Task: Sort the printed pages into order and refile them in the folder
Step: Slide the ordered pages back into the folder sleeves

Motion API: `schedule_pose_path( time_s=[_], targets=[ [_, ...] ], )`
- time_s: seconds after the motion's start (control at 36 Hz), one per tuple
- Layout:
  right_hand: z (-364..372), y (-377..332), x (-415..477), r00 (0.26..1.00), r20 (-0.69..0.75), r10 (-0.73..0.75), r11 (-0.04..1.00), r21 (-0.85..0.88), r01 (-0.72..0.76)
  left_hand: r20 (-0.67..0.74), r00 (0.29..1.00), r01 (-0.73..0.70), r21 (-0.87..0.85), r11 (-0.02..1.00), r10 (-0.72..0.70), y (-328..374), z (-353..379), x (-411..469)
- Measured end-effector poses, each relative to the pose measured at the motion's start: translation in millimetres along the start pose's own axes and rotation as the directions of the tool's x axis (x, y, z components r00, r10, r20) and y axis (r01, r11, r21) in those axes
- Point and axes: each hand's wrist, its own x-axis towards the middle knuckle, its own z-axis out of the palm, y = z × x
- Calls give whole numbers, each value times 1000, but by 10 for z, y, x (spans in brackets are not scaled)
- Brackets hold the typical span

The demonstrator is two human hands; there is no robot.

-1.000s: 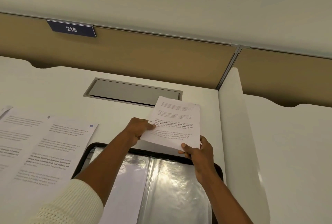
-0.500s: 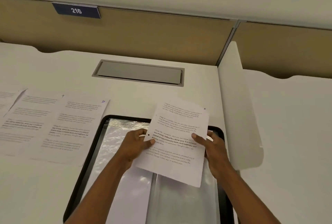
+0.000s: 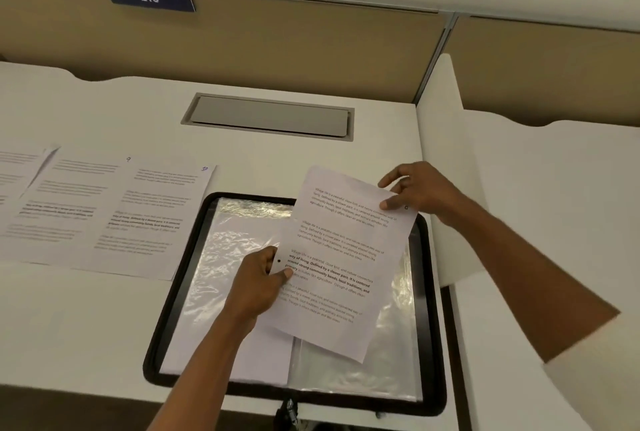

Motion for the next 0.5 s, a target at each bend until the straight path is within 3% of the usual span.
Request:
schedule_pose_path(
  time_s=[0.19, 0.36, 0.42, 0.5],
  targets=[
    [-144, -247, 313, 949, 295, -112, 922, -326, 210, -45, 999, -16, 4, 1000, 16, 103, 124, 27],
    [-237, -318, 586, 897, 423, -129, 900, -329, 285, -132, 991, -2, 15, 1000, 4, 234, 301, 126],
    [-346, -358, 711, 895, 421, -149, 889, -340, 308, -228, 974, 17, 63, 998, -2, 249, 371, 175],
    [-595, -423, 952, 912, 367, -184, 859, -391, 331, -459, 887, 96, 298, 950, 55, 263, 534, 226]
  ],
)
